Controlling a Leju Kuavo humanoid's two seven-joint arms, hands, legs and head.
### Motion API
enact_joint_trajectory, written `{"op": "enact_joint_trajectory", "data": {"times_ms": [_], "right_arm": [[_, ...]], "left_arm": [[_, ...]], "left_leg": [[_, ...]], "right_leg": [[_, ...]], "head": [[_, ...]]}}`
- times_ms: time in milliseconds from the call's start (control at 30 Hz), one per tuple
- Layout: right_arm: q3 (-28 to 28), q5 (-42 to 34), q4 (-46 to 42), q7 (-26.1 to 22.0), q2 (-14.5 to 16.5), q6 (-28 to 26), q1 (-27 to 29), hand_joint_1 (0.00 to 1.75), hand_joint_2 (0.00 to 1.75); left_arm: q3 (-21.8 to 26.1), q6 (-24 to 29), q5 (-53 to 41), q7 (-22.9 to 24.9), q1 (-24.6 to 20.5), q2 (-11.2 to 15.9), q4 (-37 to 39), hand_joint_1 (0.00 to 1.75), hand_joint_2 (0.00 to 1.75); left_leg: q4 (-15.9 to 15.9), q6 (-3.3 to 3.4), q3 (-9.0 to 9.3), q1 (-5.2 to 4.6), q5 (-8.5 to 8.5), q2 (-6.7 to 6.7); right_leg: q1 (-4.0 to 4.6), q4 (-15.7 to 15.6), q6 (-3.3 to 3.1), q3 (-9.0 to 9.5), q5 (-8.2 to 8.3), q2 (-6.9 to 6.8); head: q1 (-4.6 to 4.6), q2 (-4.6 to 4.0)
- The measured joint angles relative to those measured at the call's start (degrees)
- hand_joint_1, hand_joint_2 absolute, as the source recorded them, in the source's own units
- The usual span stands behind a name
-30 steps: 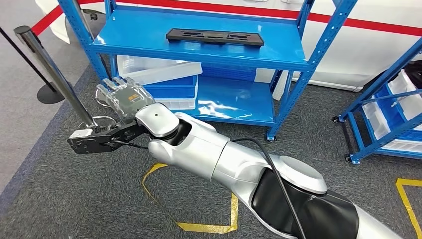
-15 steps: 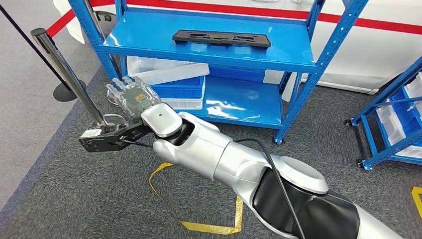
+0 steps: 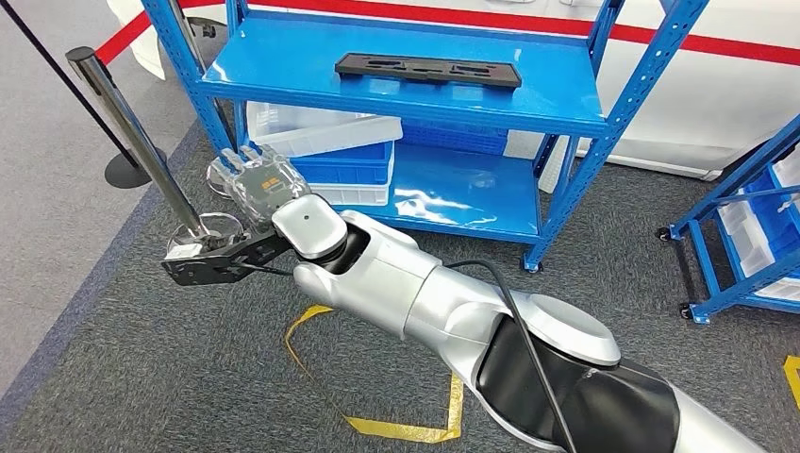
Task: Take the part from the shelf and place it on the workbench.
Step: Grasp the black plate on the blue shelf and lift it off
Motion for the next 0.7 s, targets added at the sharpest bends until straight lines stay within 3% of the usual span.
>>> {"op": "enact_joint_trajectory", "data": {"times_ms": [300, 367, 400, 467, 500, 533, 600, 633, 700], "right_arm": [[0.0, 0.12, 0.36, 0.03, -0.06, 0.07, -0.11, 0.0, 0.0], [0.0, 0.22, 0.75, 0.04, -0.13, 0.1, -0.33, 0.0, 0.0], [0.0, 0.41, 1.34, 0.04, -0.25, 0.14, -0.48, 0.0, 0.0], [-0.37, 1.62, 2.83, 0.04, -0.58, 0.22, -1.15, 0.0, 0.0], [-0.65, 2.37, 3.5, 0.04, -0.8, 0.3, -1.37, 0.0, 0.0], [-1.03, 3.09, 3.89, 0.04, -0.97, 0.36, -1.59, 0.0, 0.0], [-1.68, 3.89, 4.27, 0.08, -1.18, 0.45, -1.58, 0.0, 0.0], [-1.99, 4.19, 4.42, 0.1, -1.22, 0.48, -1.62, 0.0, 0.0], [-2.39, 4.67, 4.66, 0.16, -1.25, 0.62, -1.62, 0.0, 0.0]], "left_arm": [[-0.02, -0.06, 0.02, -0.09, -0.04, -0.08, 0.0, 0.0, 0.0], [-0.02, -0.08, 0.02, -0.17, -0.04, -0.09, 0.0, 0.0, 0.0], [-0.02, -0.15, 0.06, -0.2, -0.02, -0.09, 0.0, 0.0, 0.0], [-0.05, -0.13, 0.12, 0.1, -0.04, -0.08, 0.0, 0.0, 0.0], [-0.08, -0.11, 0.15, 0.3, -0.03, -0.08, 0.0, 0.0, 0.0], [-0.11, -0.03, 0.14, 0.5, -0.02, -0.08, 0.0, 0.0, 0.0], [-0.14, 0.0, 0.13, 0.57, 0.06, -0.08, 0.0, 0.0, 0.0], [-0.15, 0.03, 0.13, 0.51, 0.06, -0.05, 0.0, 0.0, 0.0], [-0.15, 0.14, 0.11, 0.29, 0.0, 0.06, 0.0, 0.0, 0.0]], "left_leg": [[-0.29, 0.38, 0.16, 0.19, 0.22, 0.03], [-0.43, 0.6, 0.24, 0.31, 0.32, 0.03], [-0.49, 0.73, 0.26, 0.4, 0.36, -0.01], [-0.59, 0.2, 0.08, 0.51, 0.51, -0.22], [-0.73, -0.26, 0.01, 0.61, 0.63, -0.32], [-0.97, -0.87, 0.02, 0.67, 0.82, -0.4], [-0.72, -1.44, -0.19, 0.86, 0.39, -0.2], [0.67, -1.6, -0.81, 0.87, -0.59, -0.08], [7.07, -1.61, -3.71, 0.73, -3.88, 0.08]], "right_leg": [[0.13, 0.46, 0.29, -0.09, -0.36, 0.11], [-0.11, 2.95, 0.74, -1.19, -2.03, 0.31], [-0.51, 6.72, 1.15, -2.96, -3.5, 0.39], [-0.97, 5.79, 1.32, -2.59, -2.92, 0.87], [-1.03, 3.71, 1.19, -1.71, -1.63, 1.09], [-0.95, -0.36, 0.77, 0.09, -0.06, 1.3], [-1.12, -1.14, 0.17, 0.45, 0.41, 1.21], [-1.22, -1.6, -0.19, 0.66, 0.64, 1.15], [-1.05, -1.92, -0.61, 0.86, 0.81, 1.09]], "head": [[-0.01, 0.0], [0.2, 0.0], [0.32, 0.0], [0.38, 0.0], [0.37, 0.0], [0.35, 0.0], [0.29, 0.0], [0.22, 0.0], [0.06, 0.0]]}}
